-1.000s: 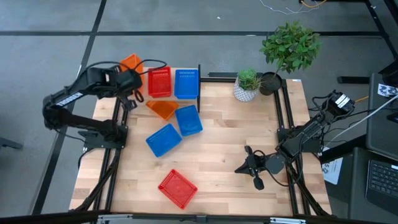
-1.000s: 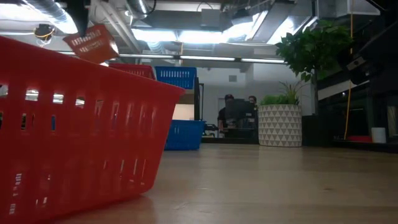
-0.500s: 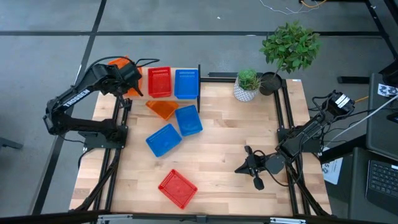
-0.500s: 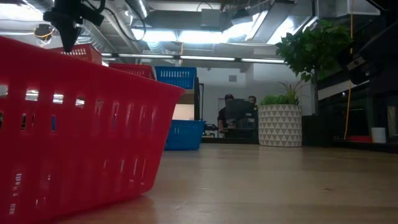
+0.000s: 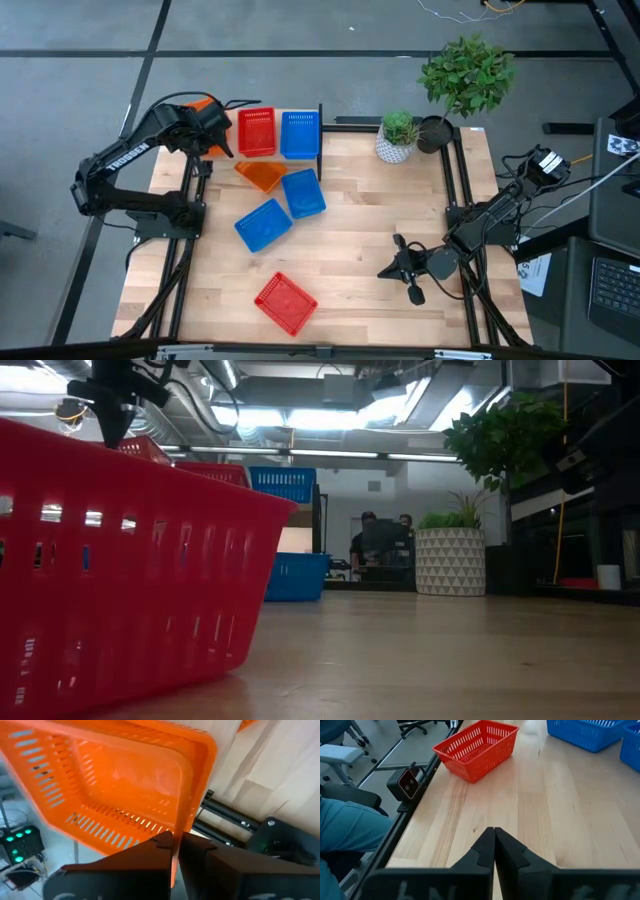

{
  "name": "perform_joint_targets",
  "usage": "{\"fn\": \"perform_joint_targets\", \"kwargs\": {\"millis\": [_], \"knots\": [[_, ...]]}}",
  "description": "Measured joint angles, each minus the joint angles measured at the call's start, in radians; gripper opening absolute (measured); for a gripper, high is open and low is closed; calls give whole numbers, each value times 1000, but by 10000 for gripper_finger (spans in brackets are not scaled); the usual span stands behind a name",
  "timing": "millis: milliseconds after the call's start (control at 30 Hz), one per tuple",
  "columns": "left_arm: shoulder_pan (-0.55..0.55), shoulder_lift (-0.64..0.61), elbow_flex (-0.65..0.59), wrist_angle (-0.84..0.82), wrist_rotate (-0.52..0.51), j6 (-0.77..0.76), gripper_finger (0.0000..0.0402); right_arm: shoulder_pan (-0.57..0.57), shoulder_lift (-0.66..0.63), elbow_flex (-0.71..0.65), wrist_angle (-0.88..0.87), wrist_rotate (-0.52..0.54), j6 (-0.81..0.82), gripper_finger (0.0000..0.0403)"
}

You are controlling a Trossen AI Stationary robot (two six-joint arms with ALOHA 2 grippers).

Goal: Stack baskets on shelf by color
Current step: Stack the bottom orange bin on top of the orange bin on the shelf, then stack the orange bin on top of the orange bin on the shelf

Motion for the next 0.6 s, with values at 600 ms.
{"fn": "perform_joint_targets", "kwargs": {"millis": [600], "knots": [[-38,0,65,30,16,-47,77,0,0,0,-1,0,-3,8]]}}
